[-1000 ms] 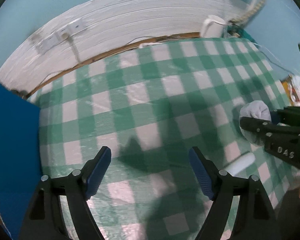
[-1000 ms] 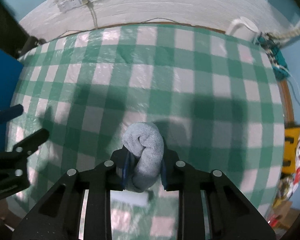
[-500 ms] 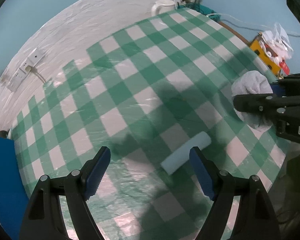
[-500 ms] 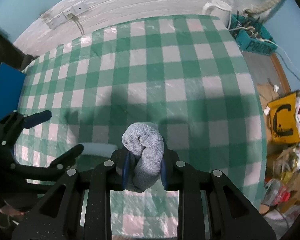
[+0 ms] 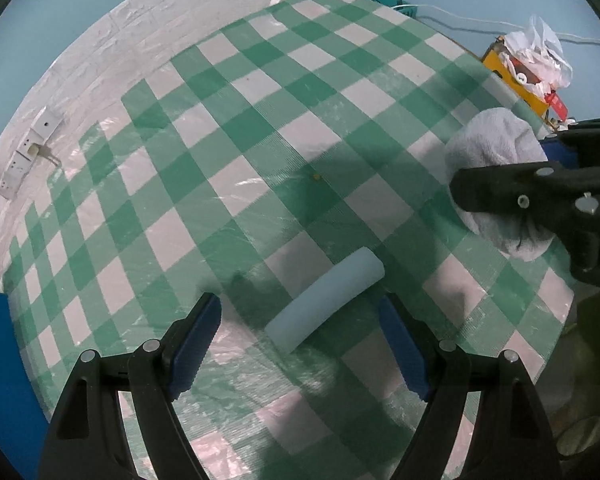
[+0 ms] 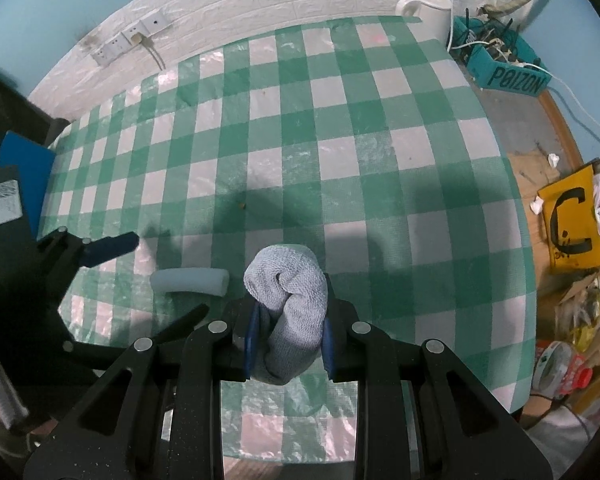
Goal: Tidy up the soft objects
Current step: 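Grip the grey rolled sock with the right gripper while the left gripper grasps the white foam tube, then lift the foam tube and grey sock and carry both toward the box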
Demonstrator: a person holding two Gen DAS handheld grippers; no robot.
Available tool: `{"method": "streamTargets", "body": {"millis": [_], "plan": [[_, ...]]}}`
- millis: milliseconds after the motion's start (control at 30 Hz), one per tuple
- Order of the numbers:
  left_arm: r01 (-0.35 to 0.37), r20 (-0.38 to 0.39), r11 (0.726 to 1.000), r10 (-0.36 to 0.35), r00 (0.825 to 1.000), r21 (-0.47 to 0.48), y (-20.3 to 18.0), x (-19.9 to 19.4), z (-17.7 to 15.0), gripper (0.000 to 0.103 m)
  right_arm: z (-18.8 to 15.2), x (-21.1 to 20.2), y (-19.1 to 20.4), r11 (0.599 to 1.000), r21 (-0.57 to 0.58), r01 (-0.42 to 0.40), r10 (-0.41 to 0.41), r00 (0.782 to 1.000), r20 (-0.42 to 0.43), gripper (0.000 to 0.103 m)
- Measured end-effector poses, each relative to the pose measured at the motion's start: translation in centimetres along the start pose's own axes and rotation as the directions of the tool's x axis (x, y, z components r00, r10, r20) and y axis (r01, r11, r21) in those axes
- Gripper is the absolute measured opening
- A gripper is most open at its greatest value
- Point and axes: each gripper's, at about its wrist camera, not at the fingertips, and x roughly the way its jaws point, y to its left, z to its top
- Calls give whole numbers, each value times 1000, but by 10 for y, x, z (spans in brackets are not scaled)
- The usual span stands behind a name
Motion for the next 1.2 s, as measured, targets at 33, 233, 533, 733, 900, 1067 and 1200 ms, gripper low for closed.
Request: {"method": "streamTargets", "body": {"millis": [33, 233, 533, 733, 900, 1067, 1200], "plan": [[2, -3, 1000, -2, 1000, -2, -1, 1, 0, 82, 0, 2, 0, 1000, 1, -1, 1, 1000, -5, 23], [25, -3, 999, -25, 1000, -31, -1, 4, -1, 80, -1, 10, 2, 1000, 7, -7, 7, 1000, -29, 23], [92, 2, 992, -92, 996, -90, 9, 3, -1, 42, 0, 12, 7, 1000, -8, -11, 11, 999, -31, 23], [81, 12, 993, -81, 997, -84, 8, 0, -1, 12, -1, 14, 7, 1000, -12, -11, 11, 999, -37, 23], [88, 23, 990, -86, 996, -106, 12, -5, -4, 12, -1, 13, 7, 1000, -20, -14, 13, 999, -34, 23], [77, 43, 988, -72, 996, -131, 22, -18, -6, 12, -1, 8, 10, 999, -34, -20, 19, 1000, -20, 23], [60, 62, 987, -51, 997, -152, 30, -30, -9, 12, 0, 2, 15, 998, -56, -14, 13, 1000, -5, 23]]}}
